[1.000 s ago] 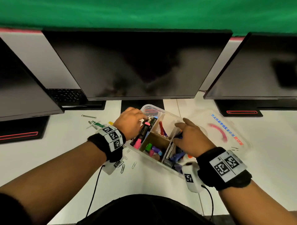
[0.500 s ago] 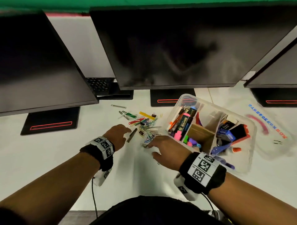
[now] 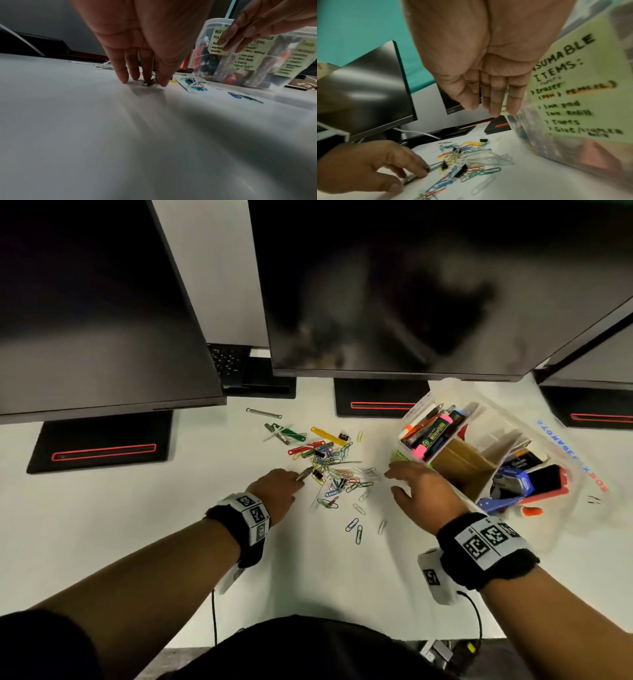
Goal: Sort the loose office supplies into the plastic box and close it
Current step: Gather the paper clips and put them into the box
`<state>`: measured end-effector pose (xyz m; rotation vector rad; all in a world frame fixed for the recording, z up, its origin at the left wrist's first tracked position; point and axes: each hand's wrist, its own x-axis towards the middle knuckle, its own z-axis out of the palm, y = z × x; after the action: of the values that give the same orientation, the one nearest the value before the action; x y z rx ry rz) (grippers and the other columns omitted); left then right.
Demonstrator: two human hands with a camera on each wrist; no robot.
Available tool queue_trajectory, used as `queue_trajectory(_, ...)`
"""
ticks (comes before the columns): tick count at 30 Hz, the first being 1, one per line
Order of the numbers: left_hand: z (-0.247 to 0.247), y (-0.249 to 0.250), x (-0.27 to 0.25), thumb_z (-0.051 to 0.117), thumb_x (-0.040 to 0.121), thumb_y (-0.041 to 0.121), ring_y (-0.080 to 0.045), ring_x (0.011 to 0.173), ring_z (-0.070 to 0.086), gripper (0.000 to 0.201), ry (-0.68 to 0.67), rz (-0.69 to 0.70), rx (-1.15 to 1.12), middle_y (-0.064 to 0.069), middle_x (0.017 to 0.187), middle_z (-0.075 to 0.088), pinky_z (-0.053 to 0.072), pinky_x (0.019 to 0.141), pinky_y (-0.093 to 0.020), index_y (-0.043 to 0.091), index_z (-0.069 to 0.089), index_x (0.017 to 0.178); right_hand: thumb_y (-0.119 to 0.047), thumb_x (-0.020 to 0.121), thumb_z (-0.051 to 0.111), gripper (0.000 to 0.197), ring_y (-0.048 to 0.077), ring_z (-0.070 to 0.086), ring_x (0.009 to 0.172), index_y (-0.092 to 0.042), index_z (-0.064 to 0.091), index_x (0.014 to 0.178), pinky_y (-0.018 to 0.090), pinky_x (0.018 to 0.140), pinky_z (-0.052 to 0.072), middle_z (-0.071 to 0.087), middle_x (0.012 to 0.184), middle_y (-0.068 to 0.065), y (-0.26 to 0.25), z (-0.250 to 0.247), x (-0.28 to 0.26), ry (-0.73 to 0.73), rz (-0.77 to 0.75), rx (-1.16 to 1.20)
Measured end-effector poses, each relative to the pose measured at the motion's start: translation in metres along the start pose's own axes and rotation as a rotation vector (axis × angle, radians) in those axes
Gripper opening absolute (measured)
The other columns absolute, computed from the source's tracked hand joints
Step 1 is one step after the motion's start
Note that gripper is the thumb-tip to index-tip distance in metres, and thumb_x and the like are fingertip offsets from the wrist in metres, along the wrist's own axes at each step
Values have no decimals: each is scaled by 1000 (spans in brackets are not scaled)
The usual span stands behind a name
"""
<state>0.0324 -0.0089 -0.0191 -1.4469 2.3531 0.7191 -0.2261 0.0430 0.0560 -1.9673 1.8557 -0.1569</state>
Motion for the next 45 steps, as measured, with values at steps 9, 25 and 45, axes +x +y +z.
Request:
queue_trajectory(9,-8,19,11,46,94,17,-27,110,54,24,81,-60,15,-11,119,56,45,89,-36,10,50,117,-7,87,49,40,25,54,119,-12,57,126,30,102,43,57,131,9,-10,38,37,-101,136,-25)
queue_trajectory(25,-4,29,31,51,92,17,-28,114,50,21,92,-79,-99,-11,119,52,45,93,-37,8,53,112,-4,83,53,16,32,59,95,-3,65,93,30,77,45,65,101,16,-15,57,67,5,172,80)
queue_trajectory(45,-41,7,62,47,95,21,-26,115,54,30,259,-125,-300,-7,129,43,45,100,-37,17,51,124,-25,85,64,30,30,57,105,-12,61,112,33,89,48,55,117,11,-22,67,101,-145,218,41)
